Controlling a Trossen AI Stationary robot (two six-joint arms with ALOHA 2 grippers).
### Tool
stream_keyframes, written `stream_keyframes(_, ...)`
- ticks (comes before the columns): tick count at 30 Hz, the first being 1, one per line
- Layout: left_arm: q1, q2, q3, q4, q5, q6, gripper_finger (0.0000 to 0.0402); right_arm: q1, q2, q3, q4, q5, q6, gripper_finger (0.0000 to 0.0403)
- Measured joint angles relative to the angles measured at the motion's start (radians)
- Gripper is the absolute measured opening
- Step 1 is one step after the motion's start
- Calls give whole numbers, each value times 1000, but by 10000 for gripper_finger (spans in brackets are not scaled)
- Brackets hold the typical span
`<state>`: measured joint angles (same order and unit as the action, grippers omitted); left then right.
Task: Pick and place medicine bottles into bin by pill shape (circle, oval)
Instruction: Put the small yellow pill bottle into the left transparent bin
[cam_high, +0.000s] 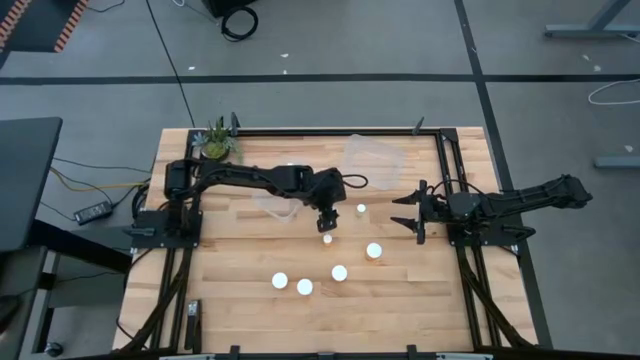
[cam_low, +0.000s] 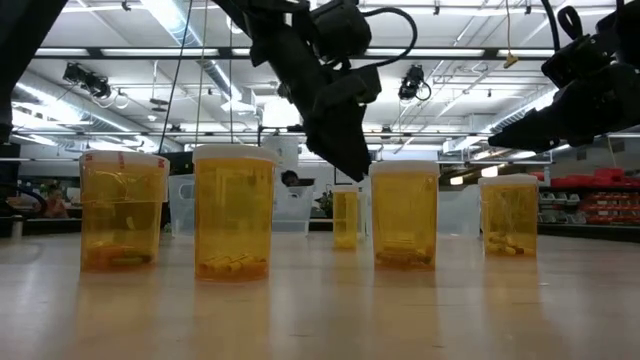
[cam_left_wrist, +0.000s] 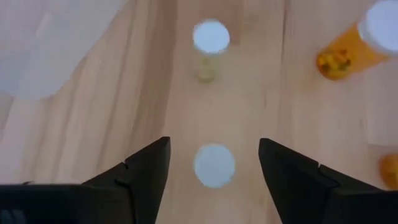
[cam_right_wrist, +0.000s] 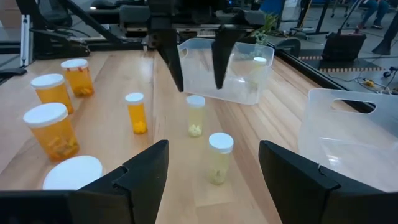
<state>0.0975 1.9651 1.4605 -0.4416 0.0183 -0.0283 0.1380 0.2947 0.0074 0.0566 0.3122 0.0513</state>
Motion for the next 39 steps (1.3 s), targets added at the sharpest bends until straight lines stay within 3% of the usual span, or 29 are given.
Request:
stream_keyframes(6, -1, 46, -2, 26, 2, 40, 274, 0, 0, 0, 1, 0, 0, 257)
stream_keyframes(12, 2, 68, -2, -4, 1, 40, 262, 0, 12, 0, 1, 0, 0, 257)
stream_keyframes(33, 2, 66, -1, 0, -10, 35, 128, 0, 24, 0, -1, 0, 0, 257)
stream_keyframes(39, 1, 61, -1, -3, -10, 31, 124, 0, 24, 0, -1, 0, 0, 257)
